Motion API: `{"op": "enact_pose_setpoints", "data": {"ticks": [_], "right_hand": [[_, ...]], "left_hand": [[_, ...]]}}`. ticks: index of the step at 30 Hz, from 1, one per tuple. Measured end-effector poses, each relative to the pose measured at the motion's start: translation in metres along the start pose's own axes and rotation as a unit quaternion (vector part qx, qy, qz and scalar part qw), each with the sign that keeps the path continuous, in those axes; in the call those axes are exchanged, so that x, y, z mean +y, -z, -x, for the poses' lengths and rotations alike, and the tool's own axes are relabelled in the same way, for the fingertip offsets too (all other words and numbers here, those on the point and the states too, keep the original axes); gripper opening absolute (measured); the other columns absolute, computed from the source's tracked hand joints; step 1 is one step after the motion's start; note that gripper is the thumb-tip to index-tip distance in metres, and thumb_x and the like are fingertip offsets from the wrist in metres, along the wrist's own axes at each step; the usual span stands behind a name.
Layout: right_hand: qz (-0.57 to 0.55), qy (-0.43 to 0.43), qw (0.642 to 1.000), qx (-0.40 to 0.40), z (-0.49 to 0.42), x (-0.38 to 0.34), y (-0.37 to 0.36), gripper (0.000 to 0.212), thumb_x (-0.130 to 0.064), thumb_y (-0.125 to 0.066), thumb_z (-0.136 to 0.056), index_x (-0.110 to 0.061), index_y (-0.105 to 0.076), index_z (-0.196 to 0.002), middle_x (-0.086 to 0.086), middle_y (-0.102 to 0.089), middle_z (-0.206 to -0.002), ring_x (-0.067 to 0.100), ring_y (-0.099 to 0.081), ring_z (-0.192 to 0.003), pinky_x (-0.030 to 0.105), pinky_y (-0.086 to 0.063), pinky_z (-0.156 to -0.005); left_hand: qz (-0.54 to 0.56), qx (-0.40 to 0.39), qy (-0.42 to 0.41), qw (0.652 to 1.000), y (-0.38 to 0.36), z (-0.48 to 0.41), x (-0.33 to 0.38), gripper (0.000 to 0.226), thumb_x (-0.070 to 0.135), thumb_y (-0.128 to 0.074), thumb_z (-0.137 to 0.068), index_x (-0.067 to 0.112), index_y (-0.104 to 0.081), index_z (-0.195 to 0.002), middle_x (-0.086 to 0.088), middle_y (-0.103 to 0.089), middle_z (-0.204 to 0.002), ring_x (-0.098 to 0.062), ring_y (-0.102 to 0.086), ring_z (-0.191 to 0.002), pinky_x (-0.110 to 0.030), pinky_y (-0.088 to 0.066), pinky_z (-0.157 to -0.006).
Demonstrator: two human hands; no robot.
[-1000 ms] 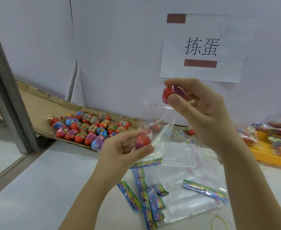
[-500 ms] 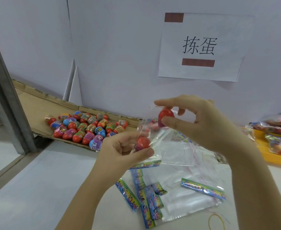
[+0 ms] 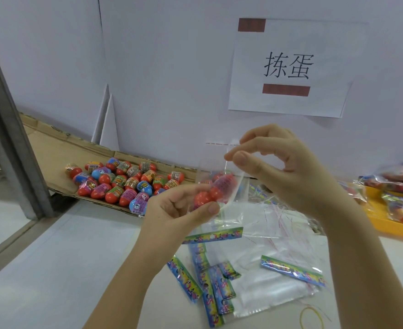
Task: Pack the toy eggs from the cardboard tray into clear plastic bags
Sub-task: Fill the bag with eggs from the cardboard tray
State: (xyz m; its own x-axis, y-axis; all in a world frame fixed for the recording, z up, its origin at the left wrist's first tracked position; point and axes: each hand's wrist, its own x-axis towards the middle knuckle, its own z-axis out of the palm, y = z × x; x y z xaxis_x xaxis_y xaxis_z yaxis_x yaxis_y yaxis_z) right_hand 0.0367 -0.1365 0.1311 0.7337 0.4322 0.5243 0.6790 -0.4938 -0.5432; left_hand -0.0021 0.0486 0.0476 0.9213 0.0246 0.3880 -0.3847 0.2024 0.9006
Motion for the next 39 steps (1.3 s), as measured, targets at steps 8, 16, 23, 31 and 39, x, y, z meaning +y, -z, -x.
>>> {"op": "enact_pose_setpoints", "data": {"ticks": [8, 16, 23, 31, 39], "right_hand": [[-0.218, -0.179, 0.959, 0.039, -0.006, -0.002, -0.013, 0.078, -0.078, -0.062, -0.047, -0.047, -0.044, -0.117, -0.009, -0.060, -0.109, 0.005, -0.065, -0.088, 0.031, -0.054, -0.068], [-0.338, -0.185, 0.921, -0.050, -0.010, -0.004, -0.048, 0.044, -0.049, -0.078, -0.065, -0.009, -0.075, -0.084, 0.013, -0.073, -0.082, 0.025, -0.068, -0.074, 0.048, -0.054, -0.090], [-0.309, -0.152, 0.936, -0.066, -0.008, -0.003, -0.041, 0.037, -0.042, -0.080, -0.067, -0.021, -0.074, -0.096, 0.000, -0.075, -0.087, 0.012, -0.069, -0.079, 0.025, -0.052, -0.071], [-0.243, -0.038, 0.968, 0.051, -0.008, -0.008, -0.051, 0.025, -0.001, -0.072, -0.081, -0.025, -0.072, -0.076, -0.010, -0.068, -0.067, 0.007, -0.062, -0.063, 0.026, -0.054, -0.062], [-0.255, -0.029, 0.964, 0.063, -0.007, -0.005, -0.055, 0.032, -0.016, -0.077, -0.079, -0.032, -0.065, -0.104, -0.005, -0.071, -0.086, 0.015, -0.066, -0.072, 0.031, -0.056, -0.070]], "left_hand": [[0.036, 0.037, -0.015, 0.999, 0.000, -0.002, 0.000, 0.035, 0.028, -0.088, -0.059, 0.029, -0.079, -0.093, -0.005, -0.077, -0.090, -0.023, -0.075, -0.083, -0.022, -0.057, -0.069], [-0.046, 0.111, -0.069, 0.990, 0.000, -0.003, -0.006, 0.033, 0.038, -0.079, -0.062, 0.041, -0.077, -0.094, -0.028, -0.057, -0.071, -0.024, -0.052, -0.069, -0.028, -0.054, -0.072], [0.003, 0.127, -0.053, 0.990, -0.001, -0.004, -0.006, 0.026, 0.035, -0.077, -0.059, 0.035, -0.079, -0.086, 0.004, -0.065, -0.062, -0.009, -0.066, -0.063, -0.022, -0.058, -0.068], [0.019, 0.124, -0.047, 0.991, -0.002, -0.004, -0.004, 0.031, 0.033, -0.080, -0.056, 0.028, -0.079, -0.087, -0.002, -0.076, -0.077, -0.013, -0.073, -0.072, -0.020, -0.056, -0.063], [0.082, 0.096, 0.024, 0.992, -0.007, -0.005, -0.007, 0.029, 0.038, -0.076, -0.058, 0.023, -0.081, -0.082, -0.003, -0.077, -0.084, -0.014, -0.073, -0.079, -0.022, -0.057, -0.067]]}}
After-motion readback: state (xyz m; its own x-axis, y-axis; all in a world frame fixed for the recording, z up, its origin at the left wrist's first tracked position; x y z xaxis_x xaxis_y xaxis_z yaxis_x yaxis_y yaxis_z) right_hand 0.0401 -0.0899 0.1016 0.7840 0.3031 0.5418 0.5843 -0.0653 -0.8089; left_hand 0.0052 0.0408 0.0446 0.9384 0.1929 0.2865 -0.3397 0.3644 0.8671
